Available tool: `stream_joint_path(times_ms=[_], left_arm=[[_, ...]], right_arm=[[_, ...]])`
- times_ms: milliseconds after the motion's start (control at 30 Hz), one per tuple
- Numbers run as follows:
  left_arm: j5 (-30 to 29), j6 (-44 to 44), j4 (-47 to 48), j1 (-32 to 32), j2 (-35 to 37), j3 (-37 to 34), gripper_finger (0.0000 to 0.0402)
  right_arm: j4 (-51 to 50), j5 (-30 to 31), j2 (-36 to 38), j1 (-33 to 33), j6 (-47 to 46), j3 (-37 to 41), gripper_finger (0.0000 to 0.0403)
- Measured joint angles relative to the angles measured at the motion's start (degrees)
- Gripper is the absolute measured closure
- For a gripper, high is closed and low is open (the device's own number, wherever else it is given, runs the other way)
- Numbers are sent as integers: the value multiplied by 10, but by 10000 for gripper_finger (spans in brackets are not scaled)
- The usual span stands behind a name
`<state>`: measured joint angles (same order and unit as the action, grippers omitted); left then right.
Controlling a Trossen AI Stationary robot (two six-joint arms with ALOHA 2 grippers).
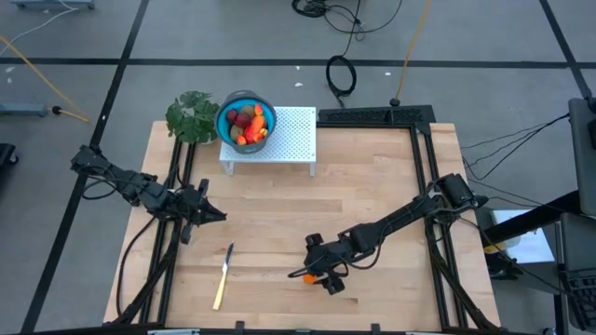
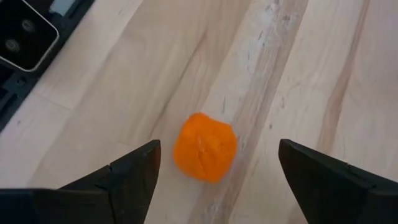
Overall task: Pick & Place Fruit
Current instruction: Put the tangerine into the blue strainer bowl on the shelf
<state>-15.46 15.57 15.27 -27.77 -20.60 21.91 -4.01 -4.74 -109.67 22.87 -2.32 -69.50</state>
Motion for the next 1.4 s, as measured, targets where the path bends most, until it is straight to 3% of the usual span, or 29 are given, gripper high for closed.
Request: stream_joint_path(times_ms=[300, 433, 733, 1400], left_arm=[[-1, -1, 0, 0, 0, 0, 380], [-1, 1, -1, 0, 0, 0, 380], [-1, 11, -1, 0, 0, 0, 380], [-1, 13, -1, 0, 0, 0, 380]], right_arm=[[68, -3, -14, -3, -3, 25, 83], [78, -28, -40, -4, 0, 22, 83], [76, -27, -46, -3, 18, 20, 88], [83, -27, -29, -17, 12, 20, 216]])
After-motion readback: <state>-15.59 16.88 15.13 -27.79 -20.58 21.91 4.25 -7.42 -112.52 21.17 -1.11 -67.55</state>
